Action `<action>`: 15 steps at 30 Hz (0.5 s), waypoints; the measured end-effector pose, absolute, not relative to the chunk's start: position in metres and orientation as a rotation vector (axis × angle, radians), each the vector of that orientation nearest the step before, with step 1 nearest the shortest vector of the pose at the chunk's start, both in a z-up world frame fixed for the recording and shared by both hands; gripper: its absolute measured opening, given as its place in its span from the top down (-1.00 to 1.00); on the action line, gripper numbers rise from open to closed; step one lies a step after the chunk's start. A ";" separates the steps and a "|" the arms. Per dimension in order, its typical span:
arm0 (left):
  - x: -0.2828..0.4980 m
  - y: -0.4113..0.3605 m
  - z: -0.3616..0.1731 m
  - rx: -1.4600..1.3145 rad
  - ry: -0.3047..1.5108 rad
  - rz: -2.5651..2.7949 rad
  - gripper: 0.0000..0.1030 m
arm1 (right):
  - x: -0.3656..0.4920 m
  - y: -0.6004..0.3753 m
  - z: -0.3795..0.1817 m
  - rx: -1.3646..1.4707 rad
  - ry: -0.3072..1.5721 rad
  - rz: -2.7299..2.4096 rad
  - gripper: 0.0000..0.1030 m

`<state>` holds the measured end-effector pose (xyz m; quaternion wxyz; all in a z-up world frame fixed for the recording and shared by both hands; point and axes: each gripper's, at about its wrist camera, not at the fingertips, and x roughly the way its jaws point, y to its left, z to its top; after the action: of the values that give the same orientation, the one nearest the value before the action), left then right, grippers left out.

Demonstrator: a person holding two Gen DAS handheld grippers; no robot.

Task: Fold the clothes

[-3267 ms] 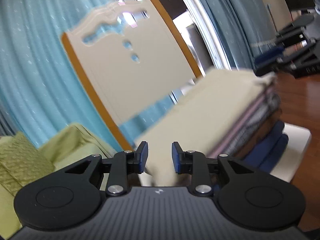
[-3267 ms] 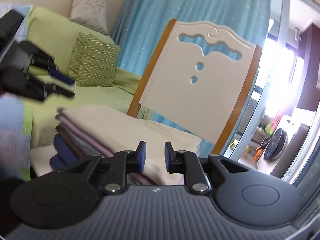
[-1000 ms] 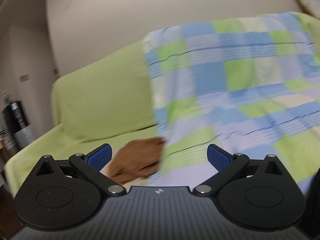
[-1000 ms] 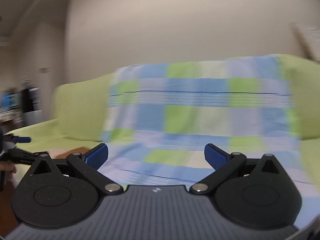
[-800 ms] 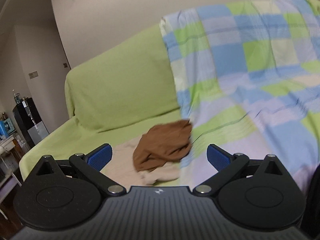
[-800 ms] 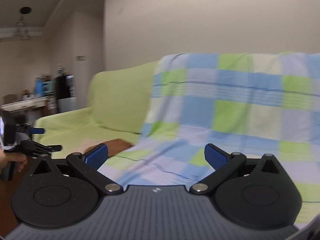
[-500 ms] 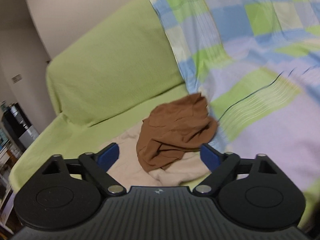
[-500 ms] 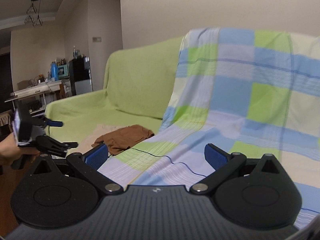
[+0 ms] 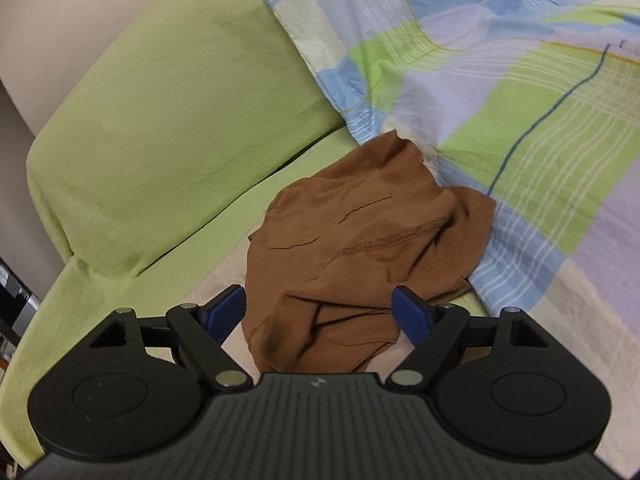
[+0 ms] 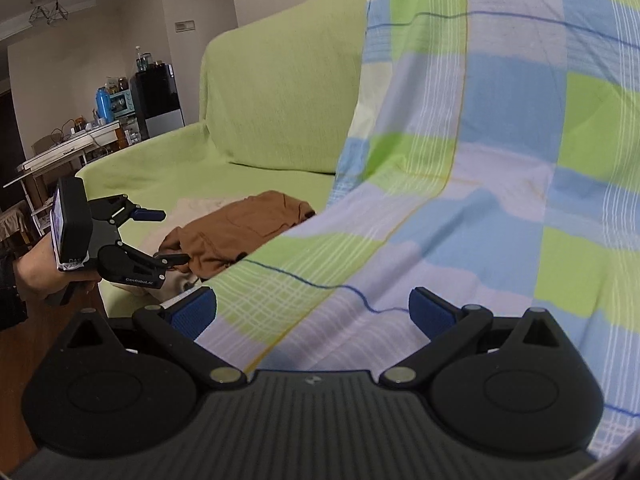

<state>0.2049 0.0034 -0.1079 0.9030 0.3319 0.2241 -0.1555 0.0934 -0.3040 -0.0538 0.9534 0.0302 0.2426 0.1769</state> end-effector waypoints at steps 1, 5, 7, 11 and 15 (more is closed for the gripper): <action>0.203 0.003 -0.107 0.685 0.463 -0.324 -0.57 | 0.091 -0.304 -0.055 0.057 0.495 0.358 -0.97; 0.196 -0.003 -0.102 0.669 0.458 -0.336 -0.57 | 0.081 -0.310 -0.051 0.065 0.494 0.335 -0.97; 0.190 -0.006 -0.097 0.672 0.451 -0.340 -0.57 | 0.079 -0.311 -0.049 0.074 0.495 0.327 -0.97; 0.181 -0.014 -0.090 0.690 0.442 -0.340 -0.58 | 0.070 -0.316 -0.045 0.073 0.505 0.308 -0.97; 0.160 -0.043 -0.067 0.664 0.406 -0.398 -0.58 | 0.060 -0.330 -0.039 0.140 0.499 0.236 -0.97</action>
<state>0.1600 -0.0426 -0.0670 0.9060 0.3216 0.1967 -0.1925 0.0598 -0.3296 -0.0389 0.9597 0.0691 0.2463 0.1162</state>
